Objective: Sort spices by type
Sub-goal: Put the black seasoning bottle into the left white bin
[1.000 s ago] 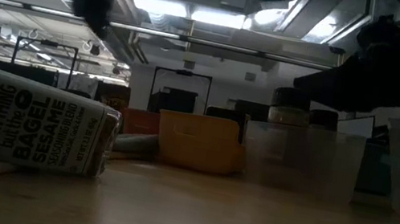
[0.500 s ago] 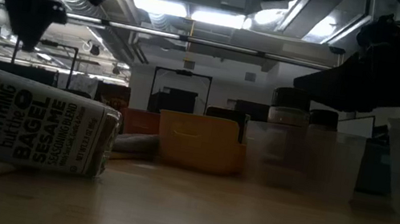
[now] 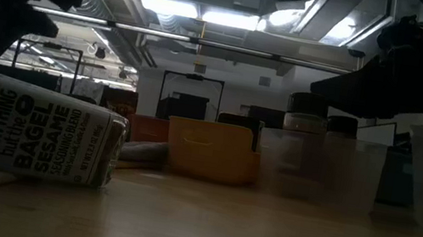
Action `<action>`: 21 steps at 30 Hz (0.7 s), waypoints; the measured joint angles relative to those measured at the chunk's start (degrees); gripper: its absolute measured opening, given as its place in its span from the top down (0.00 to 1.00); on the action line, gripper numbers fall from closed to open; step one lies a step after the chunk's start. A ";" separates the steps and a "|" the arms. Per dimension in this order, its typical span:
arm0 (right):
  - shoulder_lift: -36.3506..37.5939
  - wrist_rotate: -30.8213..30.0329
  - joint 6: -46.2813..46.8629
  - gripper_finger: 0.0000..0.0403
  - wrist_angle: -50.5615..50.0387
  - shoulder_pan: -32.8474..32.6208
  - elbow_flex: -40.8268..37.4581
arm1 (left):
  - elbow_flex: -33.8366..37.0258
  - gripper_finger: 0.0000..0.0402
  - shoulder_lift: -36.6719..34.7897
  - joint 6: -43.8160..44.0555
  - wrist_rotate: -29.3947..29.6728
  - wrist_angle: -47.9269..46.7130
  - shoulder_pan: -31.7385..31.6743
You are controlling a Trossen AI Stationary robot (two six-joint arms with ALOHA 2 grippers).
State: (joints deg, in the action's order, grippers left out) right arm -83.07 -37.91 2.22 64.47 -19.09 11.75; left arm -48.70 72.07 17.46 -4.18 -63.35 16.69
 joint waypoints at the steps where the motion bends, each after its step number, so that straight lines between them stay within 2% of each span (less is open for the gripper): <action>1: 0.00 0.00 0.00 0.28 0.00 0.00 0.00 | 0.48 0.46 0.00 -0.42 0.45 0.26 0.45; 6: 0.00 0.00 0.00 0.28 0.00 0.00 0.00 | 3.48 0.45 0.00 -0.74 3.47 3.17 1.91; 21: 0.00 0.00 0.00 0.28 0.24 0.00 0.00 | 14.41 0.45 -0.04 2.32 3.65 20.25 2.58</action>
State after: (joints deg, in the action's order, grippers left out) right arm -83.07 -37.91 2.22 64.71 -19.09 11.75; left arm -34.29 72.03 19.77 -0.52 -43.10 19.27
